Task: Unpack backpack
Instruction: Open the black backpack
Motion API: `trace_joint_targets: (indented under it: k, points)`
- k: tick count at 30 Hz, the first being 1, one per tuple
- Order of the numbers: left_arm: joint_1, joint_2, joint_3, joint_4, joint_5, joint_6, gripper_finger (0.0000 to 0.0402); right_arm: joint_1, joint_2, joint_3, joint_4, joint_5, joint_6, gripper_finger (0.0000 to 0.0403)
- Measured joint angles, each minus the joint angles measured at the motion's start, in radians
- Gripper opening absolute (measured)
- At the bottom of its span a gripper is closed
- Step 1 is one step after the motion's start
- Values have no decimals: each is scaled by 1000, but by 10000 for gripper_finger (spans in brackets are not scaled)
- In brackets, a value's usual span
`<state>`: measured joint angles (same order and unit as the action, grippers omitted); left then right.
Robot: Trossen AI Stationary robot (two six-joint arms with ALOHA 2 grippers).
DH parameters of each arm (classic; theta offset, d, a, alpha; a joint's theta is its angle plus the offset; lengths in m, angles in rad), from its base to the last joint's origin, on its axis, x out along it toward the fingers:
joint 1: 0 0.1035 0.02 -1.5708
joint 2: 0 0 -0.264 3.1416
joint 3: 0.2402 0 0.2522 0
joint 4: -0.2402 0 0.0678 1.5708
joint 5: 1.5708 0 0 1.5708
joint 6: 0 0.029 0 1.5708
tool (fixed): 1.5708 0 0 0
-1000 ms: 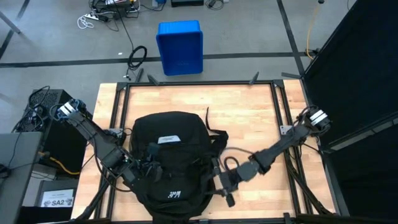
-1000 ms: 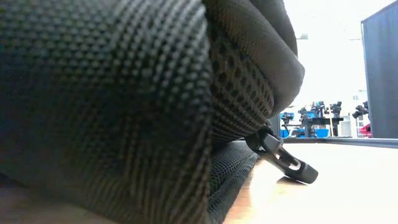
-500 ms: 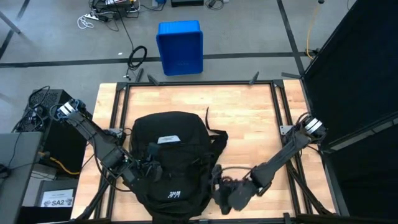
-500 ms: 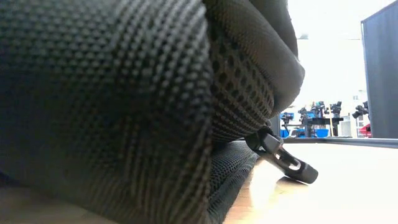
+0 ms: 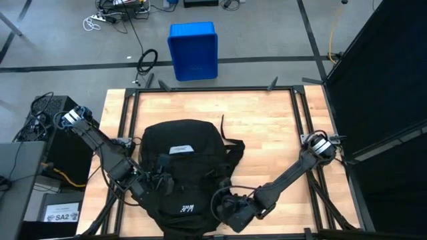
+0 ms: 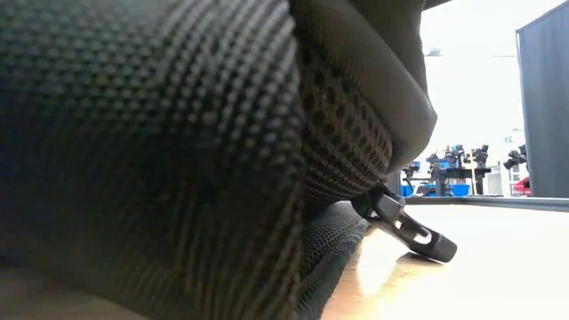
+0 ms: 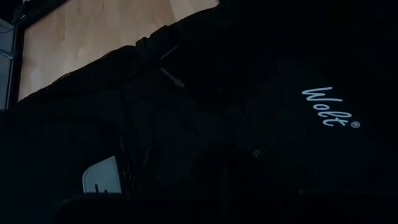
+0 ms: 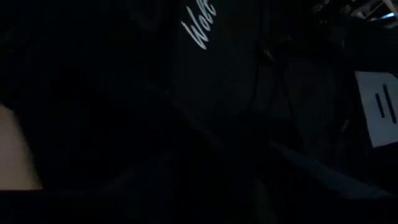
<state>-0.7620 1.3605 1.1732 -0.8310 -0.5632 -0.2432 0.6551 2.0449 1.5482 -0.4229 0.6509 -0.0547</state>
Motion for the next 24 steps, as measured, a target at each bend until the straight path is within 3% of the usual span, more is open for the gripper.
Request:
trace_joint_targets:
  k: [7, 13, 17, 22, 24]
  points:
    - [0, 1, 0, 1, 0, 0, 0, -74, 0, 0, 0, -136, -10, 225]
    - [-14, 4, 0, 3, 4, 0, 0, -113, 0, 0, 0, -177, -18, 201]
    - [-27, 5, 0, 5, 4, 0, 0, -149, 0, 0, 7, -178, 3, 146]
    - [-54, 5, 0, 15, 4, 0, 0, -183, 0, 2, 31, -176, -10, 22]
    - [-67, 5, 0, 21, 6, -2, 0, -194, 0, 6, 46, -163, -14, 11]
